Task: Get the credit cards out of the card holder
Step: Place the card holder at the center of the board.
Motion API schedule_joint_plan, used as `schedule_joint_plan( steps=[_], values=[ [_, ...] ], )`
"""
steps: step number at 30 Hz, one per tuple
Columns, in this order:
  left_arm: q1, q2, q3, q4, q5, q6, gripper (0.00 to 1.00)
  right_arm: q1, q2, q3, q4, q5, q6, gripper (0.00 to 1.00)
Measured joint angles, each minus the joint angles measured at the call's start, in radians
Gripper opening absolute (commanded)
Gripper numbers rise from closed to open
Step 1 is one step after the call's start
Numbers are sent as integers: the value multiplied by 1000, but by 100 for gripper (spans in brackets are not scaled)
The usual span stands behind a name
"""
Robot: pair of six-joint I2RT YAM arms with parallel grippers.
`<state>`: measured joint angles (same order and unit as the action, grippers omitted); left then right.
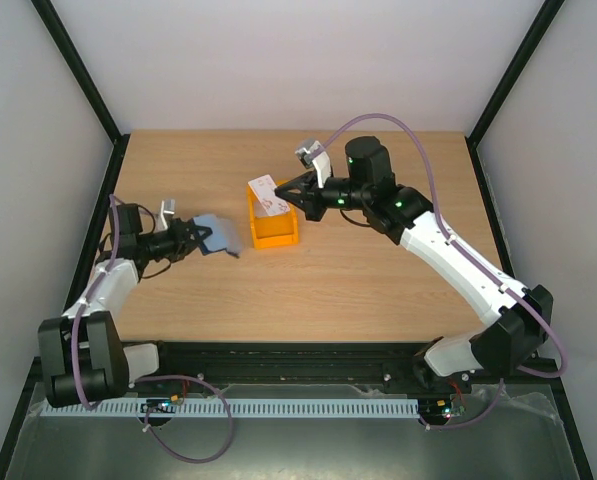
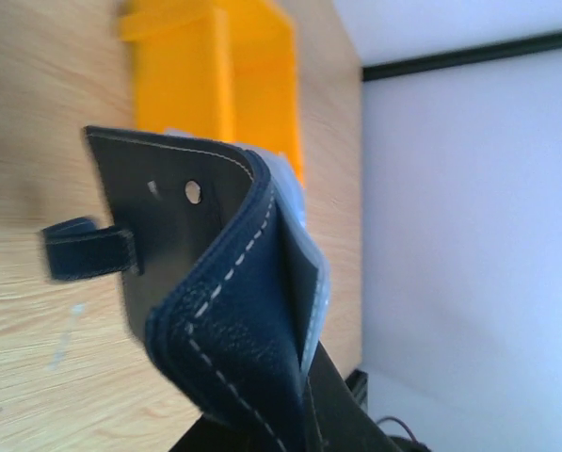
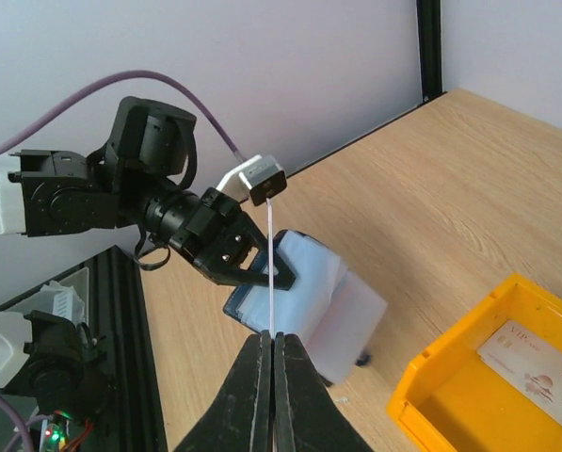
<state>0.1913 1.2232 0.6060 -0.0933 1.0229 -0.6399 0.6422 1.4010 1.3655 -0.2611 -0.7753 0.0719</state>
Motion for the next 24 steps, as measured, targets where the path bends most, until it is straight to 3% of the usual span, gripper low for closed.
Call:
schedule_joint_plan(
  steps=[5, 7, 10, 15, 17, 21, 24],
  values=[
    [-6, -16, -43, 182, 80, -121, 2, 2, 8, 0, 0, -4, 0, 2],
    [8, -6, -68, 187, 72, -137, 2, 5, 13, 0, 0, -3, 1, 2],
    [19, 20, -68, 114, -13, -87, 4, 8, 14, 0, 0, -3, 1, 2],
    [74, 59, -67, -45, -245, 15, 14, 13, 14, 0, -1, -3, 1, 2],
    [115, 60, -67, -104, -366, 46, 30, 14, 14, 0, -2, -2, 1, 2],
    [184, 20, -69, -171, -543, 82, 72, 20, 14, 0, -8, 3, 0, 2],
    [206, -20, -68, -197, -636, 105, 90, 27, 14, 0, -19, 6, -2, 2]
  ],
)
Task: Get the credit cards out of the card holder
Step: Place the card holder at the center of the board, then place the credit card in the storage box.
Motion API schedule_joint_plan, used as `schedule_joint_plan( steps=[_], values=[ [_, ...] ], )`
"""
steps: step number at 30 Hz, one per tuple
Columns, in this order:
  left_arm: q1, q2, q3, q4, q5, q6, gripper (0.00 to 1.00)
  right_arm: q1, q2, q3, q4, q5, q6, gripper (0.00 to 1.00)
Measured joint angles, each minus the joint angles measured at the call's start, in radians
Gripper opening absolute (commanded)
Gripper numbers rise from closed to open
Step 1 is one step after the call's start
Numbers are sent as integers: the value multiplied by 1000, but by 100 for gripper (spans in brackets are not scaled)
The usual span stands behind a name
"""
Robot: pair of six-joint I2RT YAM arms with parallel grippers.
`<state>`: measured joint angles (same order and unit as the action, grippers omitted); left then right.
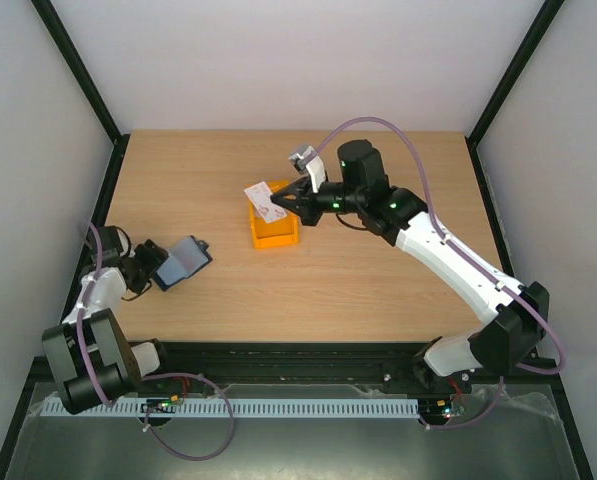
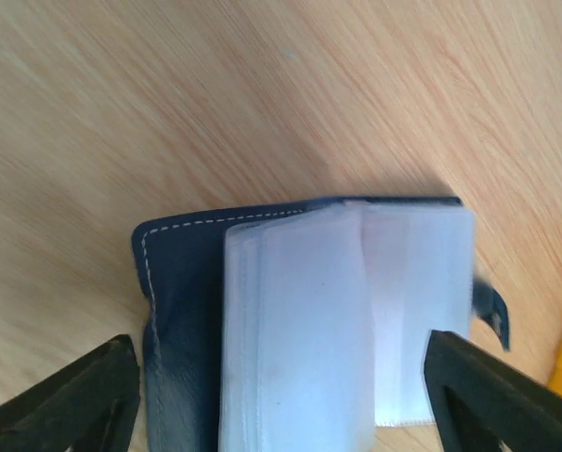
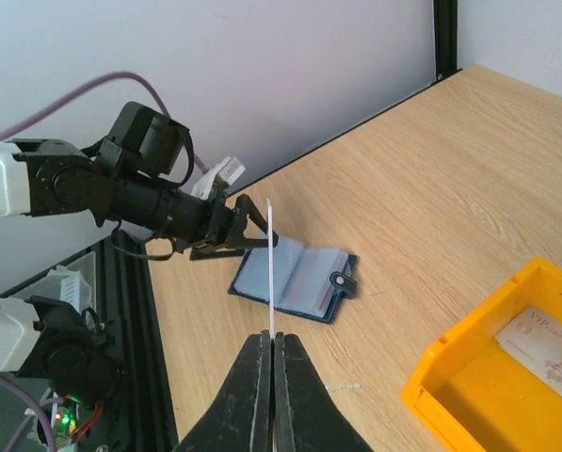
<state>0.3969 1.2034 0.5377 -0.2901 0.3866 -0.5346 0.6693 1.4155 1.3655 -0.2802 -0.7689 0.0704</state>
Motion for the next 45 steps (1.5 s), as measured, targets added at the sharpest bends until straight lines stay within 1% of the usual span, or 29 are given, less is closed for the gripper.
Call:
schedule_joint_plan(
  steps=[2, 3, 6, 9, 11, 14, 16, 17, 18, 21, 22, 23, 25, 26, 28, 32, 34, 36, 39, 43, 44, 45],
  values=[
    [8, -13, 5, -20, -52, 18, 97, 6, 0, 0, -8, 4, -3, 2],
    [13, -17, 14, -34, -78, 23, 99, 9, 0, 1, -13, 6, -5, 2],
    [38, -25, 61, -68, -132, 40, 99, 23, 4, 8, -39, 18, -18, 2],
    [59, -33, 164, -105, -133, 58, 99, 43, 26, 37, -77, 31, -40, 2],
    [65, -36, 250, -104, -75, 79, 98, 60, 45, 58, -100, 37, -56, 2],
    [27, -40, 352, -69, 119, 134, 97, 90, 76, 85, -142, 41, -88, 2],
    [-59, -34, 432, -96, 275, 252, 97, 108, 99, 103, -171, 39, -109, 2],
    [-138, -23, 502, -174, 364, 377, 98, 115, 108, 111, -185, 37, -117, 2],
    [-206, -14, 555, -237, 413, 495, 99, 123, 118, 119, -200, 35, -129, 2],
    [-412, -2, 699, -475, 518, 893, 99, 142, 138, 142, -249, 26, -159, 2],
    [-454, -10, 724, -561, 547, 1022, 97, 148, 142, 148, -263, 21, -168, 2],
    [-470, -18, 738, -638, 563, 1128, 94, 154, 145, 153, -275, 16, -177, 2],
    [-472, -23, 755, -764, 585, 1285, 84, 169, 149, 164, -299, 8, -195, 2],
    [-473, -21, 758, -805, 590, 1331, 75, 175, 151, 167, -305, 4, -201, 2],
    [-482, -13, 760, -871, 599, 1417, 60, 187, 158, 177, -324, -6, -213, 2],
    [-500, 2, 759, -928, 609, 1498, 35, 200, 165, 180, -343, -25, -230, 2],
    [-508, 2, 759, -936, 615, 1503, 22, 201, 165, 184, -351, -29, -236, 2],
    [-517, 2, 759, -936, 624, 1499, 11, 201, 165, 196, -358, -36, -243, 2],
    [-529, 2, 759, -935, 637, 1492, 4, 202, 165, 209, -359, -43, -247, 2],
    [-541, 2, 759, -935, 641, 1473, 2, 200, 163, 210, -362, -43, -253, 2],
    [-541, 2, 759, -936, 642, 1469, 2, 200, 163, 210, -362, -43, -254, 6],
    [-541, 1, 760, -936, 645, 1461, 2, 200, 161, 210, -362, -42, -254, 19]
  ],
)
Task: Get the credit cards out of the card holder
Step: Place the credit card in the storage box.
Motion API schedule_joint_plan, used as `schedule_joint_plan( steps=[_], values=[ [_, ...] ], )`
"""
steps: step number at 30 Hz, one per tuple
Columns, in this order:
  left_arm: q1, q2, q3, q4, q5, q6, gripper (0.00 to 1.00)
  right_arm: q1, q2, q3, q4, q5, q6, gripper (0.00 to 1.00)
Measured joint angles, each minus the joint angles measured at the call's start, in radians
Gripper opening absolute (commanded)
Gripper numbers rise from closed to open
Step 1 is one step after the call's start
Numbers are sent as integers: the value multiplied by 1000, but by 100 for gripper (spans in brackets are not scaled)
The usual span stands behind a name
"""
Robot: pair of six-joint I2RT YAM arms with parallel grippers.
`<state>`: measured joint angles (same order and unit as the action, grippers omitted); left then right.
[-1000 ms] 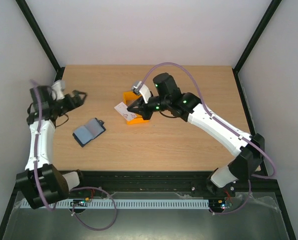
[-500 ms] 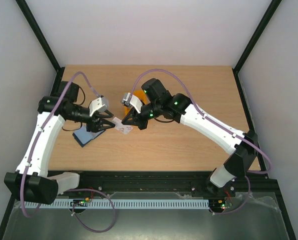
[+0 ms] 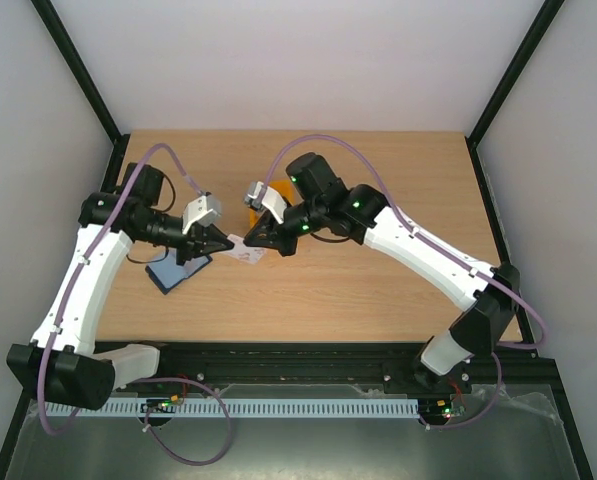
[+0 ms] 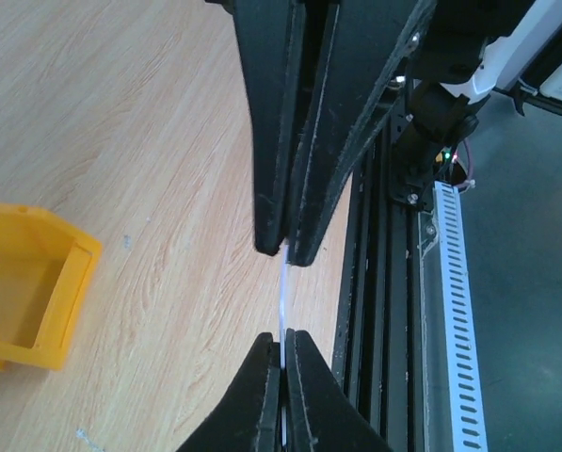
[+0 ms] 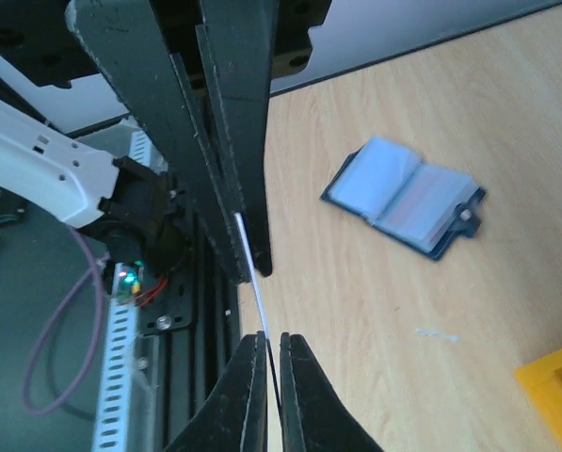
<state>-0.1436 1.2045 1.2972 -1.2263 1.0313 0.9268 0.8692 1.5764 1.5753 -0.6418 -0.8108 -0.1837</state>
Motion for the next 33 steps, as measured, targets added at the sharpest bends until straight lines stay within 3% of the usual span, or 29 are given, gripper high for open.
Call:
schedule_joint_plan(
  steps=[3, 5, 10, 15, 17, 19, 25, 28, 29, 31, 32, 33],
  values=[
    [8, -3, 0, 54, 22, -112, 2, -16, -24, -41, 84, 29, 63, 47],
    [32, -11, -8, 182, 45, -298, 2, -50, -78, -159, 279, 31, 183, 55],
    [173, -27, -128, 657, 142, -892, 2, -183, -192, -544, 870, 96, 640, 66],
    [171, -16, -172, 875, 163, -1210, 2, -144, -124, -660, 1291, 182, 1006, 68],
    [169, -17, -176, 946, 174, -1292, 2, -112, -99, -660, 1400, 206, 1091, 64],
    [168, -17, -182, 986, 182, -1341, 2, -89, -75, -655, 1480, 221, 1145, 53],
    [168, -18, -195, 1048, 194, -1423, 2, -71, -13, -647, 1587, 253, 1240, 3],
    [168, -18, -202, 1065, 195, -1440, 4, -72, -9, -647, 1594, 270, 1260, 2],
    [168, -18, -204, 1068, 192, -1442, 21, -72, -10, -647, 1595, 275, 1262, 2],
    [168, -18, -206, 1062, 182, -1434, 85, -72, -12, -645, 1580, 292, 1258, 2],
    [168, -18, -206, 1048, 163, -1423, 97, -71, -16, -642, 1559, 302, 1250, 2],
    [168, -18, -206, 1028, 138, -1408, 99, -73, -22, -636, 1527, 317, 1241, 2]
  ],
)
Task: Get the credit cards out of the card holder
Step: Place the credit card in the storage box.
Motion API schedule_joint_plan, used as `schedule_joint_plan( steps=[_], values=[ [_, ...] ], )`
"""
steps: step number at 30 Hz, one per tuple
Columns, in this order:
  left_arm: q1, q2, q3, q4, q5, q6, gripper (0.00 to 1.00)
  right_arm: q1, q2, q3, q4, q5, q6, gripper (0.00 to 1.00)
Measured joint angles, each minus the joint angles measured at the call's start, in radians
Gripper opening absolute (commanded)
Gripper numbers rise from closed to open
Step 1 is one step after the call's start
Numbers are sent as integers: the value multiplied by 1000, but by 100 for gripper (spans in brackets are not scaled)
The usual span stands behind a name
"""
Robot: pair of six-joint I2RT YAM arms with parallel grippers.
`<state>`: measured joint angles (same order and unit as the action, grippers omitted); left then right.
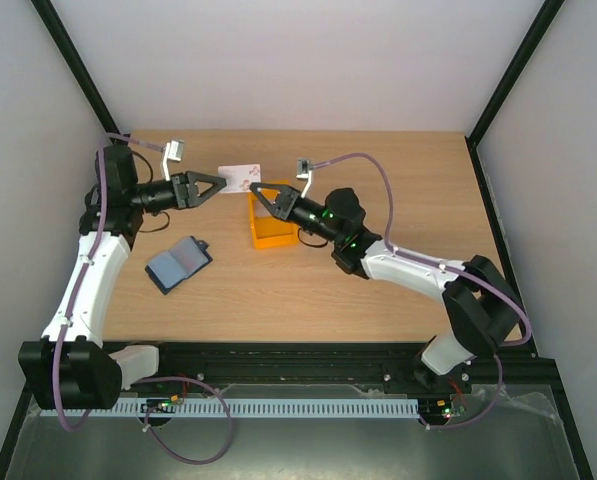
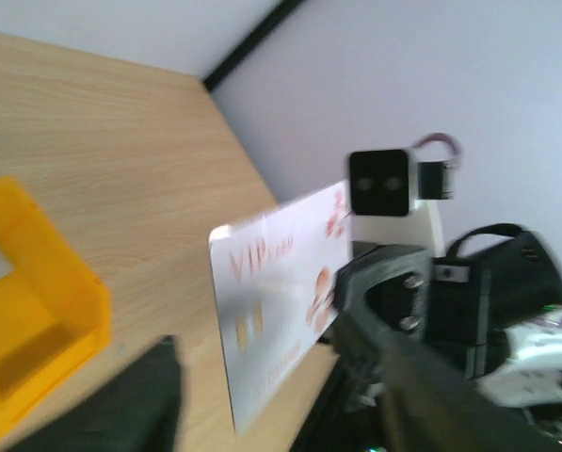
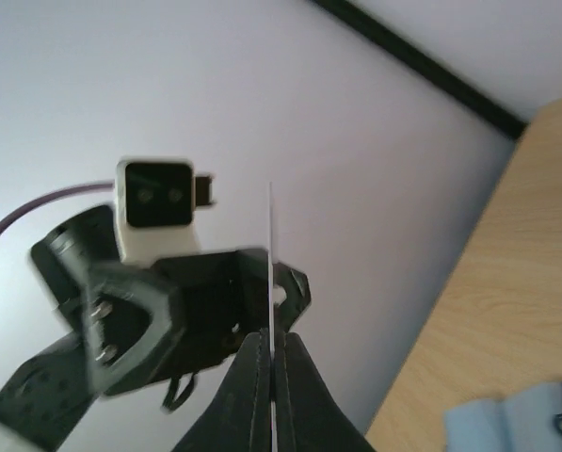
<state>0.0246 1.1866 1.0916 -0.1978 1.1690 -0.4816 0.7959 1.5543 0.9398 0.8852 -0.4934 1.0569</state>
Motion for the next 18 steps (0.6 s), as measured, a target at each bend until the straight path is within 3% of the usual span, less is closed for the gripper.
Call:
schedule_joint_plan(
  steps=[9, 18],
  values=[
    [90, -8, -39, -141, -387, 107, 99, -149, -3, 182, -583, 217, -203, 2],
    [145, -8, -106, -144, -436, 91, 99, -159, 271, 332, -854, 212, -288, 2]
  ],
)
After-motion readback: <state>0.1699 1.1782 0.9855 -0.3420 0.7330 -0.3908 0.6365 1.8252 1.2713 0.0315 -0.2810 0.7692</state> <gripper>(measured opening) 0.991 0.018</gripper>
